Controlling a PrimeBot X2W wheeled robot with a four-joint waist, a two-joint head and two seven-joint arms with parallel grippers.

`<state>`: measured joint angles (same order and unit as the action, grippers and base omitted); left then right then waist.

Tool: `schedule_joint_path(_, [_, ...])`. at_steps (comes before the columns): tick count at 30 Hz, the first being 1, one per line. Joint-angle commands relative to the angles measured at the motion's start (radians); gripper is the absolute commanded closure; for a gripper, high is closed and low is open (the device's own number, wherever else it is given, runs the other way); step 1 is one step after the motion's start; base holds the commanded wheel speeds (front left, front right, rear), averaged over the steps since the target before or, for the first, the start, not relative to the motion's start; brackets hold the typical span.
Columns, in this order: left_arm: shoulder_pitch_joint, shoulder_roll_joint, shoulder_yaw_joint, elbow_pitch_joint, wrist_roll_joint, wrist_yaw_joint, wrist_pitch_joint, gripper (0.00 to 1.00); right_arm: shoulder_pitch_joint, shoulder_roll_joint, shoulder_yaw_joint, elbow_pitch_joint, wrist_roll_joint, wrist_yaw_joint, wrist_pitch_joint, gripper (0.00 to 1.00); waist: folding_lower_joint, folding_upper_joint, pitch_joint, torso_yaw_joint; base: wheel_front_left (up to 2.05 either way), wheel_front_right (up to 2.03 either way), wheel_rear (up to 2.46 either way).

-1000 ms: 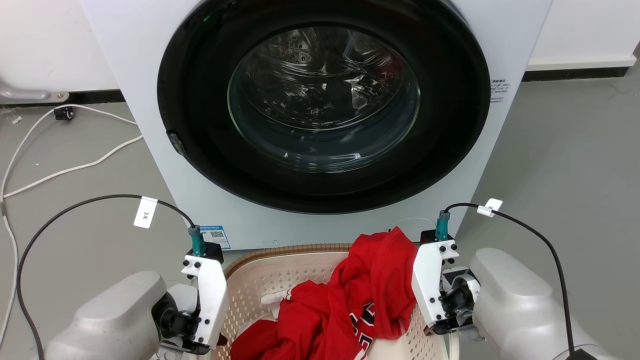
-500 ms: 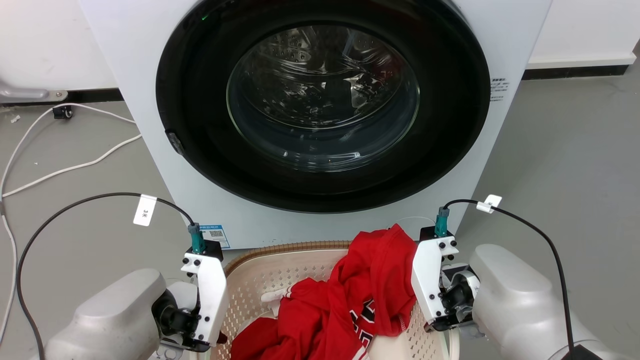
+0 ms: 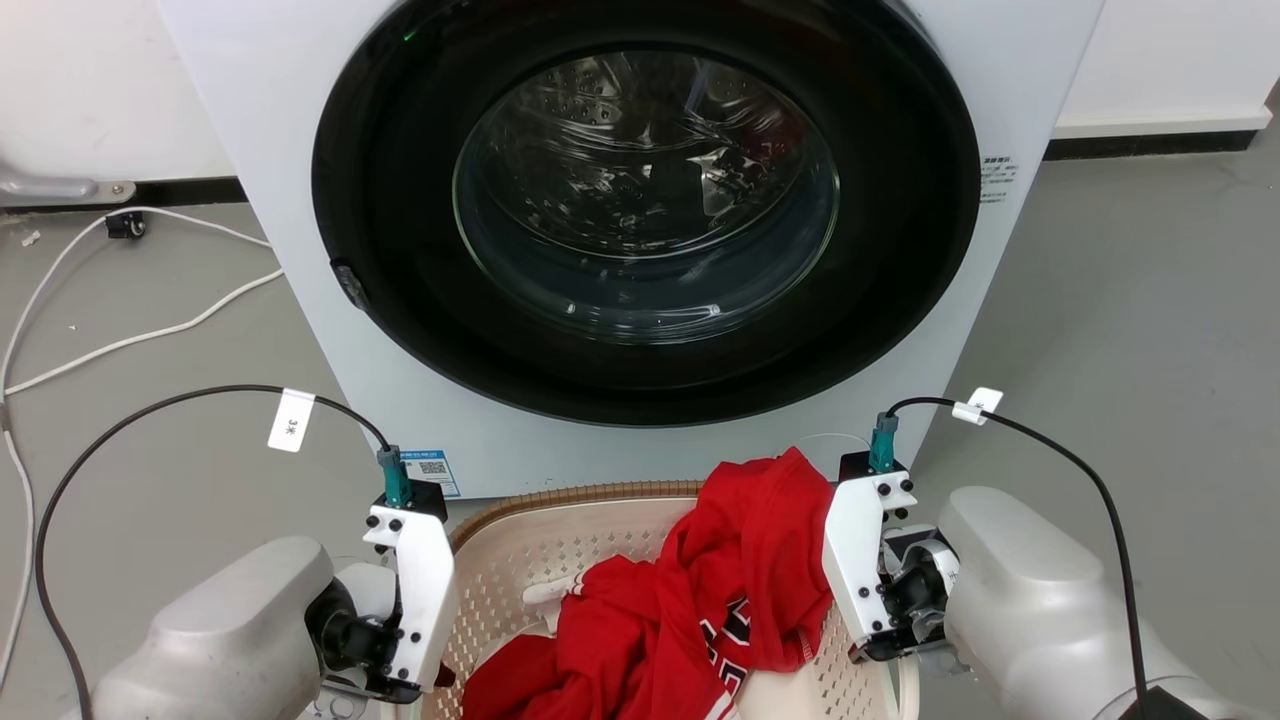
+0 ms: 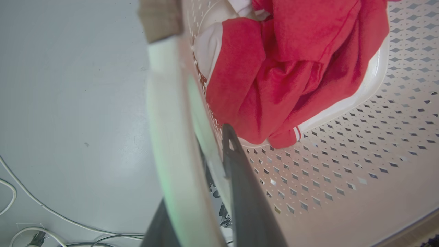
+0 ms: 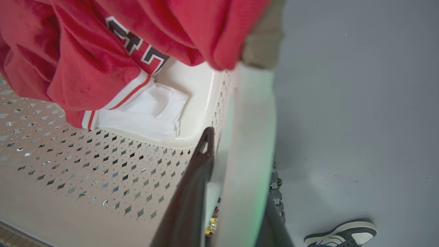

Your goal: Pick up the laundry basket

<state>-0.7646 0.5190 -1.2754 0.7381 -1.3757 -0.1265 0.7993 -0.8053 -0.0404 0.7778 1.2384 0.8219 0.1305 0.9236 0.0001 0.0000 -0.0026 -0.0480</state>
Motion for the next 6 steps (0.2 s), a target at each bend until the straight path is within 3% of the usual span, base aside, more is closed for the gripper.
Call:
schedule_joint_path(1, [-0.002, 0.008, -0.008, 0.006, 0.006, -0.007, 0.007, 1.0, -0.025, -0.018, 0.006, 0.002, 0.0, 0.0, -0.008, 1.0, -0.0001, 0.0, -0.001, 0.001, 0.0, 0.0, 0.0])
schedule_joint_path(6, [0.005, 0.006, -0.008, 0.013, 0.007, -0.007, 0.0, 1.0, -0.023, -0.018, 0.018, 0.003, 0.011, 0.0, -0.01, 1.0, -0.0001, 0.0, -0.003, 0.001, 0.0, 0.0, 0.0])
